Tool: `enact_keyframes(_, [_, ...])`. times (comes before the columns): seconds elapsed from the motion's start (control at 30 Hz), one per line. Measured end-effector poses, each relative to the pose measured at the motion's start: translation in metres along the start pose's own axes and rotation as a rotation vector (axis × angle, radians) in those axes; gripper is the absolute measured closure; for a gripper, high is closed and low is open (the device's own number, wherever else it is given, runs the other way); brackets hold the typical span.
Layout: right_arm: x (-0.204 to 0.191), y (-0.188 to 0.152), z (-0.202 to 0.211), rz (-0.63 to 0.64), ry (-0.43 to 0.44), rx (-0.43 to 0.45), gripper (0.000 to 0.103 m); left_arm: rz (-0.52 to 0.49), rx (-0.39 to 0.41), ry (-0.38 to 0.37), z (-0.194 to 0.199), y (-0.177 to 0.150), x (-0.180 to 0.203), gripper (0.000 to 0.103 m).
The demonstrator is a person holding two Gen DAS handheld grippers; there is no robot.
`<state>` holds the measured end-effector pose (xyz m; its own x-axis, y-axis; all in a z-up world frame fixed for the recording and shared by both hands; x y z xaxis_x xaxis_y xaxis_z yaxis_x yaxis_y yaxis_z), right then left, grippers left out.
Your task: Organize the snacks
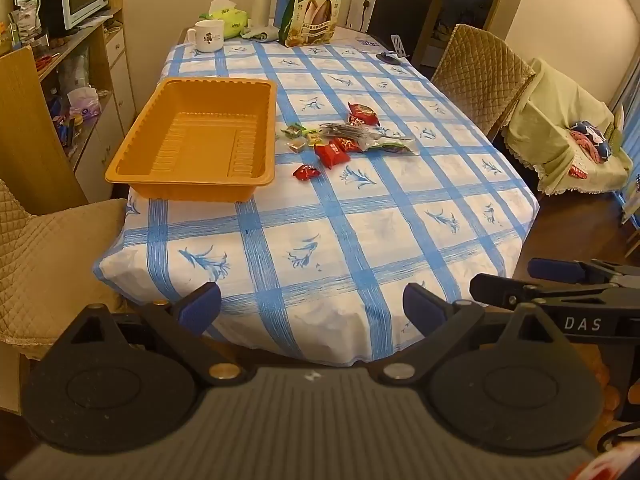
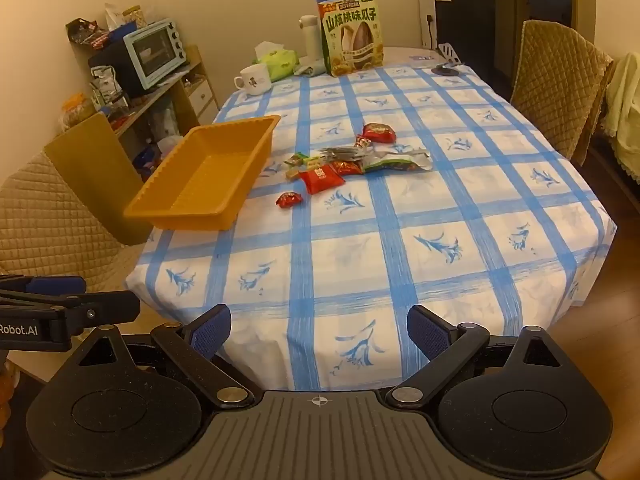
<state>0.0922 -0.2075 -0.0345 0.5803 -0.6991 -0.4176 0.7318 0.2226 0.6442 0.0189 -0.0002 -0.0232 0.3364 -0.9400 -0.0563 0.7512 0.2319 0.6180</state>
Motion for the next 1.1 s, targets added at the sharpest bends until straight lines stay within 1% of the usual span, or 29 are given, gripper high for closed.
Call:
enact_keyframes(0.3, [0.001,0.0,-0.002,-0.004,0.005,0.0,0.009,0.002,0.001,-0.006,0.001,0.0,0.0,0.006])
enact_keyframes(0.37, [0.001,-0.001,-0.003,-0.003,0.004,0.0,0.009,0.0,0.005,-0.007,-0.005,0.003,0.001,0.006])
enact_keyframes(0.6, [0.004,0.011,-0.003,-0.002,0.007,0.008,0.009,0.004,0.008,-0.009,-0.006,0.01,0.001,0.006])
enact_keyframes(1.1, [0.007,0.013,-0.007,0.001,0.003,0.008,0.009,0.002,0.005,-0.016,-0.006,0.012,0.007,0.006])
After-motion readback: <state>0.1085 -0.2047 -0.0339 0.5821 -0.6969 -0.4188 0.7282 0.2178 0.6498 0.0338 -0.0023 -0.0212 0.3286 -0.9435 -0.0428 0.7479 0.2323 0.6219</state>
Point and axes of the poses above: each gripper's, at about its wrist camera, not at the fingertips, and z roughly against the way its jaws point, x to its right, y to its top, the point moved 3 cm from there along -z, roughly the way its jaws point, and after that the axes turned 15 degrees about y, right-handed, at the moved point
